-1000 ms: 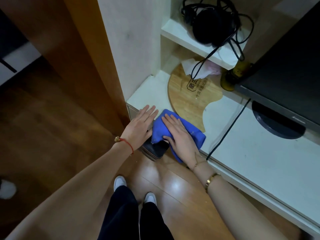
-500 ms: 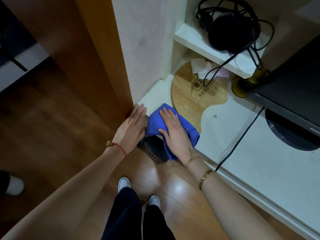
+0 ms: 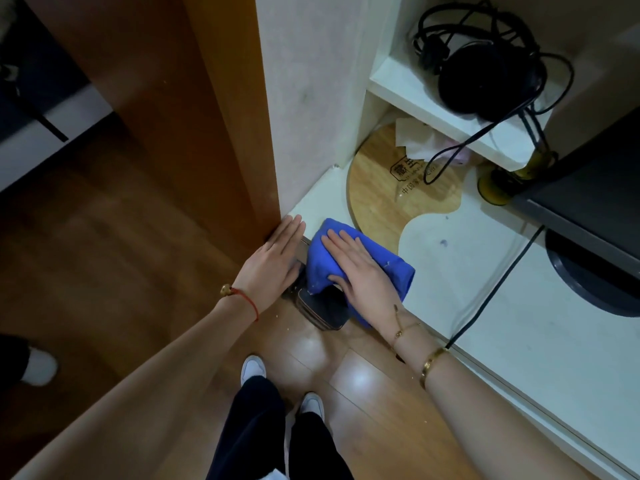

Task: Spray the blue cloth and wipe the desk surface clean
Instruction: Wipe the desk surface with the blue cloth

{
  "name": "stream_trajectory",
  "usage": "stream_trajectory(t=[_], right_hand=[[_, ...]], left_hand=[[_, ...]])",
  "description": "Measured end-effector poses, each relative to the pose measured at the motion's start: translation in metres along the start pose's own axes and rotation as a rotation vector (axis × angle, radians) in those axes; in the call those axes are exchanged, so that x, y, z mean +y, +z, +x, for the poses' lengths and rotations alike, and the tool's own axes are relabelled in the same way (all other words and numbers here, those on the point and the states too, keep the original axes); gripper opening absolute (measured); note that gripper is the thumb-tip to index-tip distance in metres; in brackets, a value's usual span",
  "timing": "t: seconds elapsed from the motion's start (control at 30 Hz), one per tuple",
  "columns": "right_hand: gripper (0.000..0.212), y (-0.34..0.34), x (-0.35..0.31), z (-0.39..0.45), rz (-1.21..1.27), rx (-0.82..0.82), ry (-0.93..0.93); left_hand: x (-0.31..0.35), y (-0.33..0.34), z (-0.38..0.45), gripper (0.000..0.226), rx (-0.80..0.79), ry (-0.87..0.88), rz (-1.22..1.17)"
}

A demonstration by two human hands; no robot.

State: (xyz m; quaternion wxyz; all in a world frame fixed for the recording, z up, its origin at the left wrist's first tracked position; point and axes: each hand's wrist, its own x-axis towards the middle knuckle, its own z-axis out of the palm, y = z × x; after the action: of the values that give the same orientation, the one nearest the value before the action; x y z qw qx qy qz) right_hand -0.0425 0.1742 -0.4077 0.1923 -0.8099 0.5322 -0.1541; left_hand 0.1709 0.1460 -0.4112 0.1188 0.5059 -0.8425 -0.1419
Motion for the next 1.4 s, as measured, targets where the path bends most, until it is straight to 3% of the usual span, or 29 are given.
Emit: stream_trajectory(t=[0.17, 0.57, 1.0, 1.13, 1.27, 1.4], right_hand=[[0.058, -0.001, 0.001, -0.019, 0.023, -0.003, -0.002], [0.055, -0.036, 0.031, -0.134, 0.065, 0.074, 0.117], [0.049, -0.064, 0.063, -0.182, 0.186, 0.277, 0.541], [0.052, -0.070, 0.076, -0.174, 0.133, 0.346, 0.645], [0.065, -0.065, 0.075, -0.158, 0.020, 0.299, 0.685], [0.067, -0.066, 0.077, -0.178, -0.044, 0.201, 0.585]], left_hand=[[0.006, 0.002, 0.000, 0.068, -0.006, -0.044, 0.007], [0.080, 0.012, -0.003, 0.064, -0.036, 0.072, -0.003], [0.155, 0.042, 0.022, 0.064, -0.038, 0.363, 0.153], [0.168, 0.051, 0.037, 0.065, -0.179, 0.368, 0.371], [0.176, 0.057, 0.051, 0.066, -0.214, 0.363, 0.282], [0.178, 0.062, 0.056, 0.064, -0.186, 0.362, 0.218]])
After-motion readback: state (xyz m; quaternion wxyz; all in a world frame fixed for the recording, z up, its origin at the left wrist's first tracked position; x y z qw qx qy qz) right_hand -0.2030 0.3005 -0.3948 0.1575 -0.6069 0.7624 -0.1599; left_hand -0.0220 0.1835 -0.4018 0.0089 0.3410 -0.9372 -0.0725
